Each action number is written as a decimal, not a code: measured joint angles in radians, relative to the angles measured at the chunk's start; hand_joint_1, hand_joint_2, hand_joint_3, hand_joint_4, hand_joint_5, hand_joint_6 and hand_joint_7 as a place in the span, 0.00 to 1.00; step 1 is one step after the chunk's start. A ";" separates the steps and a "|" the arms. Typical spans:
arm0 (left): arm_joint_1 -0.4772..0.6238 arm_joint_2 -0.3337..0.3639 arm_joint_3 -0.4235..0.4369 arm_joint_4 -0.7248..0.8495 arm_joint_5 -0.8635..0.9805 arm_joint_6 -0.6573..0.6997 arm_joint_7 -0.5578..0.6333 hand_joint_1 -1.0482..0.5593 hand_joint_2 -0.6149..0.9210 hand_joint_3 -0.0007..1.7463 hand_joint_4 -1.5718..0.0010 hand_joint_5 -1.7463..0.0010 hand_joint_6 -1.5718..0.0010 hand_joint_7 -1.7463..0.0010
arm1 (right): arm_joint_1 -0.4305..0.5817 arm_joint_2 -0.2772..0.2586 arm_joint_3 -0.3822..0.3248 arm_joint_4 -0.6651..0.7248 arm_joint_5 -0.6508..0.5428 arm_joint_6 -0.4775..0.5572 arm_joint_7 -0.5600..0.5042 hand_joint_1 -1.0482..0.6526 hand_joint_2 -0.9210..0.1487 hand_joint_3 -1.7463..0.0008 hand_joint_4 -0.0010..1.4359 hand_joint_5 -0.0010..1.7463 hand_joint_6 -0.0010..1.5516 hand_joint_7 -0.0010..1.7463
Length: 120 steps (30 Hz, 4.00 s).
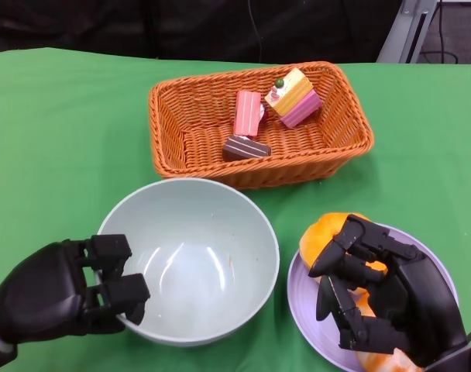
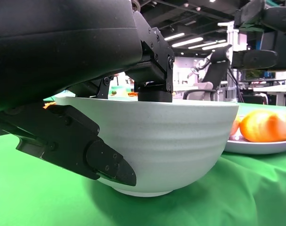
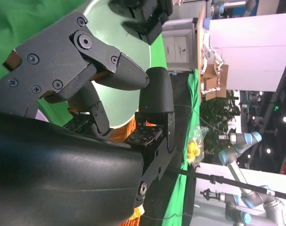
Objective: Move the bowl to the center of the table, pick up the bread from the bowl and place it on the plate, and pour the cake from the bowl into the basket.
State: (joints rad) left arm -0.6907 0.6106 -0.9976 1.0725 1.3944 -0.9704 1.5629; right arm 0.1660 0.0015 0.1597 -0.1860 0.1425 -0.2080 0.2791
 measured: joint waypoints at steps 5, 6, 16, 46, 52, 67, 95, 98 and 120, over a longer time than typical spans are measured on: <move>-0.015 -0.022 -0.002 0.035 -0.037 0.003 -0.076 0.60 0.99 0.01 0.58 0.00 0.71 0.00 | 0.002 0.000 0.003 -0.001 -0.001 0.001 -0.005 0.47 0.39 0.33 0.52 1.00 0.43 0.88; -0.015 -0.027 -0.002 0.042 -0.042 0.003 -0.094 0.58 0.99 0.04 0.58 0.00 0.71 0.00 | 0.003 0.000 0.003 -0.001 -0.001 0.001 -0.008 0.47 0.39 0.33 0.51 1.00 0.43 0.88; -0.019 -0.058 0.022 0.065 -0.138 0.005 -0.288 0.58 1.00 0.06 0.58 0.00 0.68 0.06 | 0.004 0.000 0.007 -0.004 -0.001 0.001 -0.012 0.46 0.38 0.34 0.51 1.00 0.42 0.89; -0.003 -0.079 0.139 0.064 -0.277 0.085 -0.533 0.61 0.99 0.01 0.62 0.00 0.66 0.11 | 0.005 0.000 0.010 -0.006 0.000 0.003 -0.010 0.47 0.40 0.32 0.51 1.00 0.42 0.89; -0.003 -0.083 0.139 0.078 -0.279 0.103 -0.543 0.58 0.99 0.00 0.62 0.00 0.61 0.21 | 0.006 0.000 0.010 -0.007 0.001 0.006 -0.009 0.47 0.39 0.32 0.51 1.00 0.43 0.89; 0.004 -0.019 0.176 -0.006 -0.313 -0.010 -0.592 0.20 1.00 0.03 0.44 0.79 0.39 0.99 | 0.006 0.000 0.010 -0.015 0.002 0.011 -0.008 0.47 0.39 0.33 0.51 1.00 0.42 0.89; 0.189 -0.012 0.404 -0.199 -1.419 -0.138 -1.829 0.10 1.00 0.15 0.75 0.94 0.75 0.97 | 0.005 0.003 0.011 -0.015 -0.001 0.009 0.000 0.46 0.39 0.34 0.52 1.00 0.43 0.88; 0.277 -0.049 0.461 -0.342 -1.652 0.000 -1.967 0.25 1.00 0.13 0.59 0.89 0.64 0.95 | 0.005 0.003 0.011 -0.015 -0.001 0.009 0.000 0.46 0.39 0.34 0.52 1.00 0.43 0.88; 0.597 -0.309 0.857 -0.937 -1.932 0.804 -2.164 0.52 1.00 0.22 0.59 0.14 0.56 0.31 | 0.010 0.000 0.012 -0.003 0.007 0.007 0.008 0.48 0.40 0.33 0.53 1.00 0.44 0.87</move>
State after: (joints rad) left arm -0.0938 0.3012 -0.1408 0.1356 -0.5379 -0.1660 -0.6012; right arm 0.1764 0.0019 0.1716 -0.1891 0.1497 -0.2014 0.2870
